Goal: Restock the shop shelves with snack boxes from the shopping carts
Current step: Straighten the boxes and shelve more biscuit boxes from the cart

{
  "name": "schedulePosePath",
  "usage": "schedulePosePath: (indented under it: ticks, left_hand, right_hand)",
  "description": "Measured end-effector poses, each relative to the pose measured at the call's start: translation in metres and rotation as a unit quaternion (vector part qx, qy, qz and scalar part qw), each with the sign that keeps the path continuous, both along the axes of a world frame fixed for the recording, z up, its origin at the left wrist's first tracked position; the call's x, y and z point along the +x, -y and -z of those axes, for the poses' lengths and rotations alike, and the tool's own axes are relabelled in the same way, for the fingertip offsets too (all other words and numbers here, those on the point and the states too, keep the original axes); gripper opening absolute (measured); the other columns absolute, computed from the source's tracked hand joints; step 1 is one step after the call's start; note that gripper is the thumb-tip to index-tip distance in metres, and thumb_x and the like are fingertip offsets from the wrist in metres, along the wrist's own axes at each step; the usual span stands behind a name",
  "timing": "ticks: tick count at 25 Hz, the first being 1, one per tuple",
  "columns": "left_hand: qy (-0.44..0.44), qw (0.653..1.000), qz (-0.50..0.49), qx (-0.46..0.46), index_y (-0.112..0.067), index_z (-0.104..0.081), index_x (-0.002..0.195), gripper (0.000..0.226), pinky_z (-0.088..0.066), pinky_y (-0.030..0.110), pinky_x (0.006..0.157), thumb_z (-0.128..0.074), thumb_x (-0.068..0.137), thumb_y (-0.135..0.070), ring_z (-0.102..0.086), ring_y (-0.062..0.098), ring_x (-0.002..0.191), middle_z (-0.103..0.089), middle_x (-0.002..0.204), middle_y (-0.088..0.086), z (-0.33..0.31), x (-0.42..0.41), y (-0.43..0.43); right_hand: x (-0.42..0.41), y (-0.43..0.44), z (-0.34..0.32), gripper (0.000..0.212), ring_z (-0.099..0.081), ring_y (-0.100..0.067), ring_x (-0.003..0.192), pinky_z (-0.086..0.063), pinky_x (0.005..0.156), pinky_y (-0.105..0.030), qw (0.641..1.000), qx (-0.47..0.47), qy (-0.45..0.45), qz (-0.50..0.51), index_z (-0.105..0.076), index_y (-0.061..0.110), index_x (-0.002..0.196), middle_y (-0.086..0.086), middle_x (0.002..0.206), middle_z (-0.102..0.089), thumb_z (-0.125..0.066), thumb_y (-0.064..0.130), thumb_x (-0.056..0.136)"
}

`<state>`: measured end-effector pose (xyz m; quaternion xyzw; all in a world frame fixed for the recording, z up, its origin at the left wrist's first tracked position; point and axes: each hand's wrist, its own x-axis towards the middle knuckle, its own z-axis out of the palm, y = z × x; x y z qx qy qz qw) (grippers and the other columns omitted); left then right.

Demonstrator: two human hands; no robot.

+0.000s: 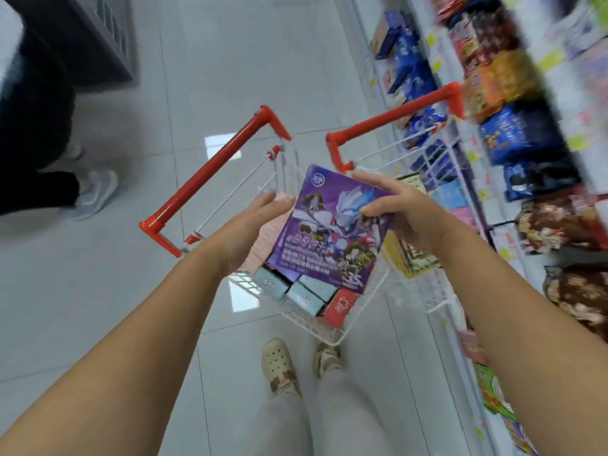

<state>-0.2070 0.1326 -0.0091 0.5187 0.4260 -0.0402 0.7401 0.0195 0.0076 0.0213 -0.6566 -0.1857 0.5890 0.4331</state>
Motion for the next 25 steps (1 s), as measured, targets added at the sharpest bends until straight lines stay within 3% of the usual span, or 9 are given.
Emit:
schedulePosePath:
  ticks: [3,5,7,10,13,18,20,23,25]
  left_hand:
    - [0.105,0.985,0.091,-0.106,-0.019,-0.059,0.131,0.099,-0.055,0.038,0.09,-0.08,0.051,-0.073,-0.067,0.026,0.109,-0.066,0.128,0.011,-0.042,0.024,0.028]
    - [0.148,0.968,0.081,-0.186,-0.013,-0.068,0.119,0.094,-0.06,0.038,0.075,-0.092,0.04,-0.059,-0.072,0.028,0.095,-0.069,0.12,0.018,-0.071,0.045,0.063]
    - [0.179,0.957,0.095,-0.209,-0.011,-0.073,0.112,0.085,-0.06,0.038,0.074,-0.095,0.041,-0.052,-0.073,0.028,0.093,-0.07,0.116,0.019,-0.099,0.068,0.1]
    - [0.211,0.952,0.13,-0.179,-0.012,-0.076,0.106,0.066,-0.061,0.041,0.08,-0.093,0.052,-0.045,-0.074,0.027,0.09,-0.073,0.111,0.017,-0.143,0.102,0.161]
    - [0.224,0.954,0.148,-0.133,-0.008,-0.07,0.109,0.041,-0.061,0.039,0.08,-0.07,0.076,-0.033,-0.074,0.025,0.085,-0.074,0.106,0.017,-0.185,0.131,0.222]
    - [0.238,0.944,0.206,-0.103,-0.004,-0.062,0.124,0.065,-0.06,0.043,0.084,-0.078,0.071,-0.039,-0.072,0.028,0.092,-0.069,0.118,0.022,-0.232,0.168,0.352]
    - [0.236,0.94,0.227,-0.092,-0.001,-0.062,0.124,0.064,-0.062,0.042,0.074,-0.079,0.073,-0.037,-0.073,0.028,0.085,-0.07,0.114,0.023,-0.243,0.181,0.416]
    - [0.226,0.94,0.237,-0.093,0.0,-0.063,0.111,0.03,-0.055,0.027,0.043,-0.06,0.092,-0.023,-0.071,0.021,0.056,-0.072,0.09,0.019,-0.257,0.199,0.501]
    - [0.219,0.937,0.253,-0.099,-0.007,-0.067,0.102,0.023,-0.059,0.029,0.052,-0.06,0.09,-0.025,-0.073,0.022,0.063,-0.074,0.092,0.017,-0.262,0.21,0.55]
  right_hand:
    - [-0.001,0.054,-0.059,0.06,-0.066,-0.033,0.1,-0.054,0.089,-0.046,0.993,0.053,-0.079,0.072,-0.054,0.006,0.131,-0.017,0.116,-0.068,-0.057,0.005,0.071]
    - [-0.006,0.098,-0.094,0.047,-0.071,-0.028,0.084,-0.06,0.074,-0.038,0.985,0.068,-0.061,0.148,-0.058,0.003,0.12,-0.014,0.099,-0.072,-0.058,0.013,0.074]
    - [-0.01,0.142,-0.123,0.048,-0.071,-0.031,0.084,-0.059,0.076,-0.042,0.968,0.073,-0.023,0.24,-0.061,0.004,0.117,-0.016,0.103,-0.073,-0.066,0.024,0.074]
    - [-0.008,0.216,-0.169,0.056,-0.07,-0.038,0.094,-0.054,0.087,-0.054,0.927,0.083,0.033,0.364,-0.063,0.012,0.12,-0.017,0.109,-0.071,-0.077,0.032,0.07]
    - [-0.006,0.289,-0.209,0.051,-0.07,-0.037,0.09,-0.054,0.087,-0.056,0.893,0.103,0.058,0.434,-0.062,0.007,0.12,-0.019,0.103,-0.073,-0.076,0.03,0.077]
    - [-0.001,0.433,-0.255,0.025,-0.073,-0.029,0.076,-0.059,0.078,-0.047,0.855,0.116,0.13,0.488,-0.067,0.015,0.104,-0.01,0.091,-0.076,-0.068,0.032,0.087]
    - [0.0,0.5,-0.265,0.025,-0.074,-0.029,0.08,-0.058,0.081,-0.048,0.839,0.101,0.161,0.51,-0.067,0.017,0.103,-0.008,0.092,-0.076,-0.069,0.036,0.087]
    - [-0.002,0.594,-0.275,0.032,-0.074,-0.027,0.082,-0.058,0.083,-0.049,0.814,0.058,0.199,0.542,-0.068,0.02,0.103,-0.006,0.092,-0.076,-0.07,0.045,0.084]
    - [-0.004,0.659,-0.28,0.031,-0.074,-0.027,0.078,-0.06,0.077,-0.047,0.783,0.05,0.197,0.588,-0.068,0.018,0.1,-0.007,0.088,-0.077,-0.07,0.045,0.084]
